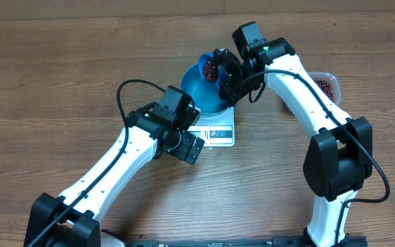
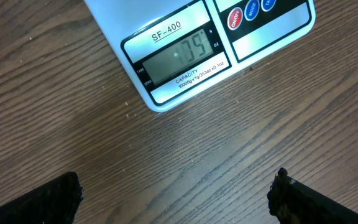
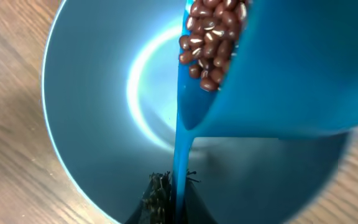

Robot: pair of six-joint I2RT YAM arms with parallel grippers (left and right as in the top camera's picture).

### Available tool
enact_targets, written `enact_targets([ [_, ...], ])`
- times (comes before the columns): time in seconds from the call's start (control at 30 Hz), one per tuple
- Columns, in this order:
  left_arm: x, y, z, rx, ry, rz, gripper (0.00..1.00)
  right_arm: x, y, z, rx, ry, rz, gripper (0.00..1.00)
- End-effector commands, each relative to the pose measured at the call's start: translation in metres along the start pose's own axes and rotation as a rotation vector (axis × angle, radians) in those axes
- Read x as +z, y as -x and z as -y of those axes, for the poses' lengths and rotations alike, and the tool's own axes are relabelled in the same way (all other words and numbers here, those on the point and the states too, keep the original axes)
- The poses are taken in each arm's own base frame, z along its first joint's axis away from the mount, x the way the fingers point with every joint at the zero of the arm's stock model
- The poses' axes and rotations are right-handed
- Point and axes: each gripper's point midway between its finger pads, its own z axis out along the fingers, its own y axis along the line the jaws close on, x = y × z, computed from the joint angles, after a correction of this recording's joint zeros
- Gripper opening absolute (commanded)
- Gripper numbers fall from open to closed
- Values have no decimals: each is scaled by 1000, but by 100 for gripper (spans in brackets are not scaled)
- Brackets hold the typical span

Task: Scoop item into bowl and weigh 150g on scale
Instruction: 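Tilt the blue scoop to pour beans into the teal bowl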

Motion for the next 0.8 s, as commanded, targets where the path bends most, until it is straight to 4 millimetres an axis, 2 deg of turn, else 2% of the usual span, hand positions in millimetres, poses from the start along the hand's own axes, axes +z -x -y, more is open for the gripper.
enact_targets([
  [0.0, -6, 4, -1, 17, 4, 24, 99, -15, 13, 8, -42, -73, 28, 4],
  [0.3, -6, 3, -1, 17, 4, 23, 99, -23, 3, 8, -140, -258, -63, 4],
  [0.77, -6, 3, -1, 17, 5, 23, 100, -28, 9, 12, -147, -304, -42, 4],
])
